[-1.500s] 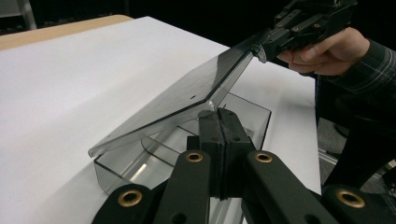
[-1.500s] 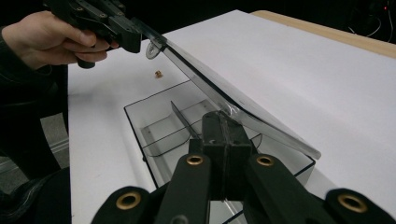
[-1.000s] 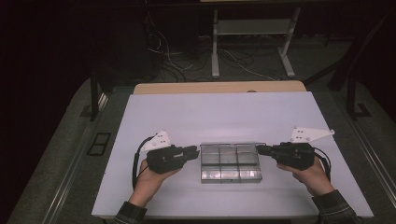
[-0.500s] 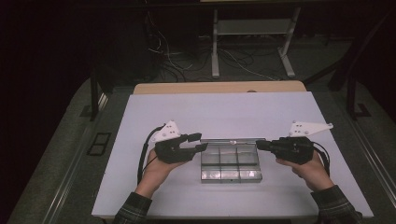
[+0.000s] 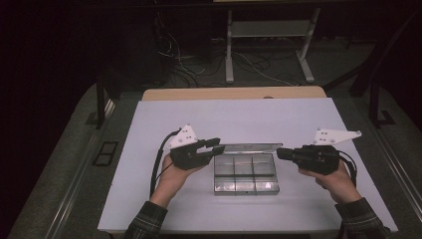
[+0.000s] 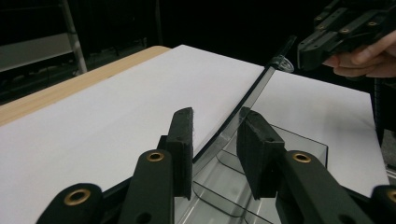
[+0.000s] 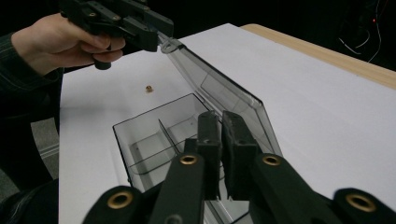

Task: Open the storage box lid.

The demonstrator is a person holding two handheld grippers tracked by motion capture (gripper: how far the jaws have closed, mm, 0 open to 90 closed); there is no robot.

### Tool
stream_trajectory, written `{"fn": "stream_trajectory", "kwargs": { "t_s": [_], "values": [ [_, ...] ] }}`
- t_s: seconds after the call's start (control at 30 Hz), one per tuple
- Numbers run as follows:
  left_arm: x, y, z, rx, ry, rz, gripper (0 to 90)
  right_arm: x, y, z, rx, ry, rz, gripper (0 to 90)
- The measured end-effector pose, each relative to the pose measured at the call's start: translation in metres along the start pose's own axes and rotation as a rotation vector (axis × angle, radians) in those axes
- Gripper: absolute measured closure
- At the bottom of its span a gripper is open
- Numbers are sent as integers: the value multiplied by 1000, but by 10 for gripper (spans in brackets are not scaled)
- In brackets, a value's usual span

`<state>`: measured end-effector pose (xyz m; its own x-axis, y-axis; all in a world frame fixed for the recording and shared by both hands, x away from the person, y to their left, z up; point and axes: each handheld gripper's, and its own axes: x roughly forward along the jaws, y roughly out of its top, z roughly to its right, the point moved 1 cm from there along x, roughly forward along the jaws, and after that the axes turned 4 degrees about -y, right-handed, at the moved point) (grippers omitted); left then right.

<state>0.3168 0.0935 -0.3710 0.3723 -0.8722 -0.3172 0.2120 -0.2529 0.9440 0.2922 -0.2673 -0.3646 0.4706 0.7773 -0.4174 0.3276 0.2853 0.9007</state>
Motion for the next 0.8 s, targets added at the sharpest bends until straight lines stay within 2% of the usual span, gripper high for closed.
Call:
{"fn": "stream_trajectory", "kwargs": {
  "t_s": [0.37, 0.57, 0.77, 0.8],
  "values": [
    [3, 5, -9, 7, 18, 1, 690, -16, 3, 14, -5, -49, 24, 714],
    [7, 11, -18, 10, 29, -9, 713, -11, 8, 24, 4, -67, 23, 618],
    [9, 15, -25, 24, 34, -25, 732, 1, 18, 33, 7, -93, 27, 516],
    [10, 15, -25, 21, 34, -25, 734, 4, 19, 34, 9, -75, 25, 515]
  ]
}}
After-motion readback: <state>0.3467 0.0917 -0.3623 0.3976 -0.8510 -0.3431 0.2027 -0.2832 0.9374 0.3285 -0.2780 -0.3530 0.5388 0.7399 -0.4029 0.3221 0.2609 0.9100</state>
